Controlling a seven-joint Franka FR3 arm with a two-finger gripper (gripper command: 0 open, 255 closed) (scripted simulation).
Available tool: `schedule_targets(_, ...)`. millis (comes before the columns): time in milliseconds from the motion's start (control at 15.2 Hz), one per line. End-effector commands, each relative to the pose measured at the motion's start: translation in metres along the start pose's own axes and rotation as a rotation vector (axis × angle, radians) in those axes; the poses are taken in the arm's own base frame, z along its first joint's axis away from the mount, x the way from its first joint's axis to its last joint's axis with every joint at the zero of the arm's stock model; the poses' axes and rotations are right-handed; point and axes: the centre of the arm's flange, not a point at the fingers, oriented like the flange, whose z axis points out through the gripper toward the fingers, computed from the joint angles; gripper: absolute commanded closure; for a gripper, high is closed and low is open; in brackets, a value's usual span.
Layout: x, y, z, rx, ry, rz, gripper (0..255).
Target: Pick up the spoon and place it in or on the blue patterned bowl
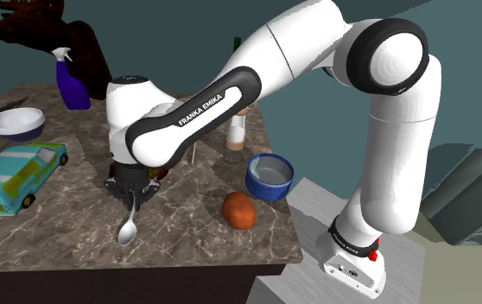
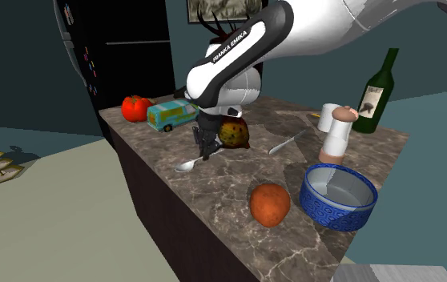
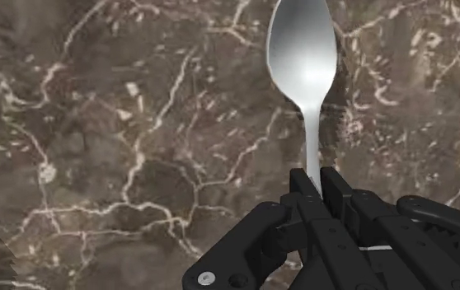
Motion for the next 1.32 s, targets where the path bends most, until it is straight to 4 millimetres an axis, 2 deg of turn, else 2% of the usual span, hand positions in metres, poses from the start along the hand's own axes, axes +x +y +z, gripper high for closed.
schedule_targets(0,-0.001,-0.003,0.002,0.028,0.000,-0.001,255)
schedule_targets(264,0.000,-0.003,0.002,0.028,0.000,-0.001,255)
schedule_targets(1254,-0.011,-0.013,-0.076,0.028,0.000,-0.001,255)
